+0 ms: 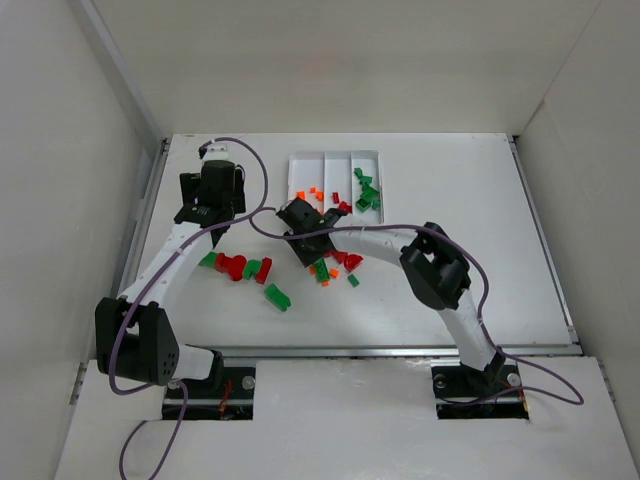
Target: Sort the legos into containers by color
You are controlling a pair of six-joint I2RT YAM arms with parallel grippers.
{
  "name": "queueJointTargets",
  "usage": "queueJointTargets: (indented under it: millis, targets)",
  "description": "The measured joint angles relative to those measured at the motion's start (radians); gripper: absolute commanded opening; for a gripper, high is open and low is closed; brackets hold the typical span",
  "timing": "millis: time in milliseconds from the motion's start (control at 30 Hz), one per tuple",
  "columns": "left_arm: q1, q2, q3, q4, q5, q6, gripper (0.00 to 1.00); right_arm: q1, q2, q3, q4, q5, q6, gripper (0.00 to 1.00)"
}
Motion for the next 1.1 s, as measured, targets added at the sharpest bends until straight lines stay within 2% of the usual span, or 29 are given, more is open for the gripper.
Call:
queueJointTargets:
  millis: [100,200,300,633,733,867,933,1100]
  targets:
    - [0.0,0.0,0.0,0.0,0.0,0.0,0.79,0.0,0.01,0.018,-0.006,-0.004,0.005,0.17]
    - [0.0,0.0,0.0,0.0,0.0,0.0,0.79,0.0,0.011,0.025,-0.006,-0.007,0.01,0.13]
    - [0.0,0.0,0.0,0.0,0.0,0.0,0.79,0.0,0.016,0.027,-0.005,-0.018,0.015,0.09]
    - [0.0,0.0,0.0,0.0,0.0,0.0,0.79,0.0,0.02,0.046,-0.032,-0.023,0.014,0.09]
    - [0.0,0.0,0.0,0.0,0.0,0.0,0.79,0.0,0.022,0.051,-0.047,-0.019,0.014,0.14]
    - [0.0,0.0,0.0,0.0,0.0,0.0,0.79,-0.002,0.021,0.049,-0.055,0.007,0.02,0.32]
    - [0.0,0.0,0.0,0.0,0.0,0.0,0.79,-0.007,0.014,0.039,-0.055,0.016,0.028,0.37]
    - [0.0,0.0,0.0,0.0,0.0,0.0,0.79,-0.067,-0.001,0.019,-0.055,0.018,0.051,0.38]
